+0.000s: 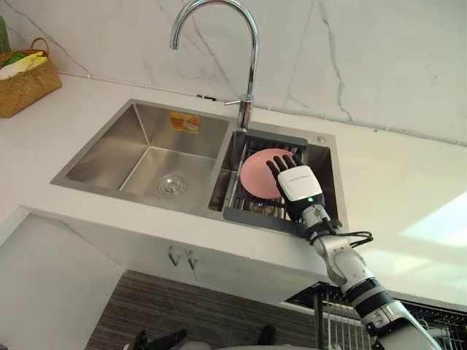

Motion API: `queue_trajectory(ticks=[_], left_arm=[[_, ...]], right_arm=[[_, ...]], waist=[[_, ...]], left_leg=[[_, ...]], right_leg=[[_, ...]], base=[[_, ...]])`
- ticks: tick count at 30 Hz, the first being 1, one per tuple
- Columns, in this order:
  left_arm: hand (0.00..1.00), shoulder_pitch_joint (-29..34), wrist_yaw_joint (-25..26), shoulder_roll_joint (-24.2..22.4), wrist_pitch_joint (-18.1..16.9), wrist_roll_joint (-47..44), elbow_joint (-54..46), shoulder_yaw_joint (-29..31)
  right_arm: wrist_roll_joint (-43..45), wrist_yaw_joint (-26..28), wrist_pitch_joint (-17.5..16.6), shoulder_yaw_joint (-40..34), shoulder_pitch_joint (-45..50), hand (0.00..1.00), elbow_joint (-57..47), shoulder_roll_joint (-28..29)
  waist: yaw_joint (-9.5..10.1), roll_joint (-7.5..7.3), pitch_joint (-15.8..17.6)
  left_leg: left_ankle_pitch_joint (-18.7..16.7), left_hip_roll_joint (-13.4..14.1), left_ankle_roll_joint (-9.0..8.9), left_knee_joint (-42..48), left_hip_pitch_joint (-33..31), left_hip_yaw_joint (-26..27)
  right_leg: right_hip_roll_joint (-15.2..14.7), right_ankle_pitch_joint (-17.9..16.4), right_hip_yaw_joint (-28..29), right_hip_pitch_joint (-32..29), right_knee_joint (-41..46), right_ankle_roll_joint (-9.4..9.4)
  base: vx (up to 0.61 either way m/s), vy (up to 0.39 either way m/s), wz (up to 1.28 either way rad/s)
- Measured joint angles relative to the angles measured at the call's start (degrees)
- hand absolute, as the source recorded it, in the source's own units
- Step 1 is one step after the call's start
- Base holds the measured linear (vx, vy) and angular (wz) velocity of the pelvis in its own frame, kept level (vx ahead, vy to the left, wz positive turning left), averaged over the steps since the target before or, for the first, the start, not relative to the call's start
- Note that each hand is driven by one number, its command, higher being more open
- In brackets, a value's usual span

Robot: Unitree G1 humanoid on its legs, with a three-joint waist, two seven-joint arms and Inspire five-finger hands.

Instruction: Walk over to the sink, pick up the cup, carry it to the dishwasher, place the cup inside the dishwasher, then close the dishwasher door

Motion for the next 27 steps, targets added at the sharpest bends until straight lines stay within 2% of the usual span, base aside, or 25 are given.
queue_trajectory(ticks=[9,10,15,27], left_arm=[[1.0,0.7,-0.6,0.1,0.0,-0.1,0.0,-0.8],[1.0,0.8,-0.6,0.1,0.0,-0.1,0.0,-0.9],[1.0,0.8,-0.6,0.0,0.0,-0.8,0.0,-1.8],[1.0,1.1,-0.9,0.1,-0.1,-1.2,-0.3,-2.1]], right_arm=[[-1.9,-8.6,0.6,1.2,-1.5,1.0,4.6,-0.2],[-1.9,-9.9,1.0,1.2,-2.0,0.0,5.2,-0.2],[-2.0,-12.3,2.0,1.3,-4.5,0.0,7.4,-1.8],[-2.1,-12.0,1.8,2.3,-11.0,0.0,12.0,-3.2]], waist=[[0.08,0.22,0.2],[0.08,0.4,0.3],[0.95,1.18,0.8],[1.67,1.21,0.8]], left_leg=[[1.1,0.3,-0.31,-0.9,-0.6,-1.3],[1.1,0.3,-0.36,-0.9,-0.8,-1.6],[1.4,0.5,-0.24,-1.0,-1.2,-2.3],[1.6,0.3,-0.08,-1.1,-1.1,-3.0]], right_leg=[[0.1,-0.5,-1.7,-0.1,0.0,-0.27],[0.1,-0.6,-2.1,-0.1,0.0,-0.34],[0.2,-0.6,-2.9,-0.1,0.0,-0.68],[-0.1,-0.5,-3.8,0.1,0.0,-0.6]], base=[[-0.03,-0.006,0.08],[-0.01,-0.007,0.12],[0.01,0.007,0.09],[0.03,0.025,0.03]])
